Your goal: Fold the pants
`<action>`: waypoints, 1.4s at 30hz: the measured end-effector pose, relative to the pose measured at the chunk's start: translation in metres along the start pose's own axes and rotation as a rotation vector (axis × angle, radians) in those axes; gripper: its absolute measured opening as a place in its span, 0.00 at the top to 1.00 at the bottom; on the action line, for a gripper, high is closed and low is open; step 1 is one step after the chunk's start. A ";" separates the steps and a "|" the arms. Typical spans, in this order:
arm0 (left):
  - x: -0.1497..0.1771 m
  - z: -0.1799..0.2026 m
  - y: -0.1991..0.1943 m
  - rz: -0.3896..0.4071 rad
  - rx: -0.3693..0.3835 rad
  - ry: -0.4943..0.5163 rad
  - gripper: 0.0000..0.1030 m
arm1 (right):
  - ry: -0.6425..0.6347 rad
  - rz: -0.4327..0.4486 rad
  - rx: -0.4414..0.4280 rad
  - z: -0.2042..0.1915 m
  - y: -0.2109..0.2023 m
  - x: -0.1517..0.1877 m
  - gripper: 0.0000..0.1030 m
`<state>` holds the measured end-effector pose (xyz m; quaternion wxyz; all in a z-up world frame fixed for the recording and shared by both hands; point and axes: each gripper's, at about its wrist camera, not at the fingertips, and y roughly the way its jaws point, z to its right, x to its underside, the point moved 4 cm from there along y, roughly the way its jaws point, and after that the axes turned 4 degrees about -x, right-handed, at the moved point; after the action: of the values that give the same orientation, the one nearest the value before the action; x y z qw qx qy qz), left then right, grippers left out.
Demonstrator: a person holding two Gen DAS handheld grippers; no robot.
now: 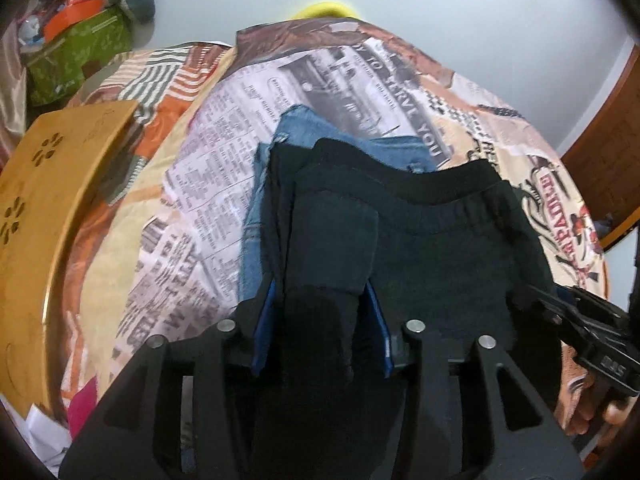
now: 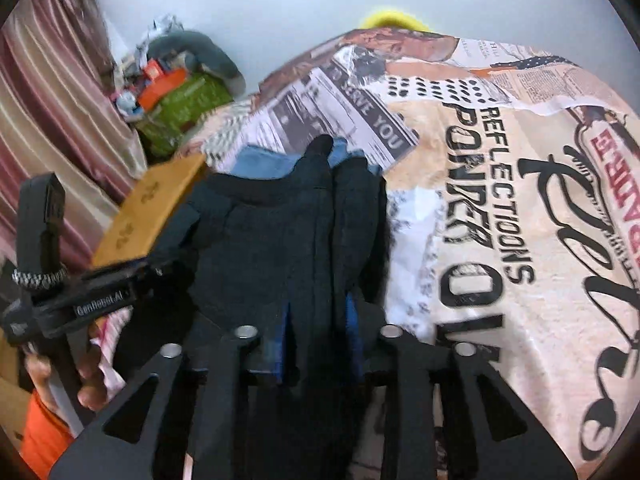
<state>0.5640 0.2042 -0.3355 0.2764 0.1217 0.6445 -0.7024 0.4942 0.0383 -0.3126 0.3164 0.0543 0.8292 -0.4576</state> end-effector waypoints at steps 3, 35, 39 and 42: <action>0.005 -0.006 -0.006 -0.006 -0.024 0.005 0.56 | -0.030 -0.034 0.012 -0.002 -0.009 0.011 0.57; 0.132 0.076 -0.425 0.579 -0.080 0.215 0.54 | -0.384 0.531 -0.029 -0.191 -0.328 0.086 0.40; 0.153 0.080 -0.472 0.673 -0.053 0.195 0.54 | -0.420 0.627 -0.029 -0.210 -0.365 0.106 0.40; 0.172 0.083 -0.505 0.754 -0.055 0.189 0.54 | -0.435 0.684 -0.027 -0.221 -0.386 0.120 0.40</action>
<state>0.1630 0.0922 0.0082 0.4578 0.4068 0.5958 -0.5196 0.1473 -0.0323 -0.0174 0.6193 0.2245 0.6829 -0.3157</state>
